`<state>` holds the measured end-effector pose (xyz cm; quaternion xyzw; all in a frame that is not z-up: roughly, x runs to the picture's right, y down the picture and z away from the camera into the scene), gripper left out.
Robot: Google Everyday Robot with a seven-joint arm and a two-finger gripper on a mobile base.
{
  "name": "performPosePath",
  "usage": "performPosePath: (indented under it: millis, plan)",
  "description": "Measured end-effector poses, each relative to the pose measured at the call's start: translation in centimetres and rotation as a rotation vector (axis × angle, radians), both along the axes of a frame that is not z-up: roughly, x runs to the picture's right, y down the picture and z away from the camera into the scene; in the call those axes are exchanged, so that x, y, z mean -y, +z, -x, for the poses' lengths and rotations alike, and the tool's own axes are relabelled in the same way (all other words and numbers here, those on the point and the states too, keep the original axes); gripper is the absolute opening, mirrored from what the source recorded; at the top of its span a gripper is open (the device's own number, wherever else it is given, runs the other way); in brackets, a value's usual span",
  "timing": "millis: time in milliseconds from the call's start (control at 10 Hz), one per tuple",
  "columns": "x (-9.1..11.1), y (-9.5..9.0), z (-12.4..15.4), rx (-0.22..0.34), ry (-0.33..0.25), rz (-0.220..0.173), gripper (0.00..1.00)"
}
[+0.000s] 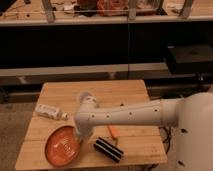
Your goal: Drag the ceramic bowl in a circle
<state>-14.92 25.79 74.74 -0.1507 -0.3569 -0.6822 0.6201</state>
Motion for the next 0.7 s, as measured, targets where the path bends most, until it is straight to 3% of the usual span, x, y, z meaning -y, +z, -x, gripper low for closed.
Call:
performPosePath:
  millis: [400,700]
  plan:
    - [0.8,0.6,7.1,0.143,-0.06,-0.019,0.0]
    - [3.9,3.9,8.2,0.19,0.005,-0.014,0.0]
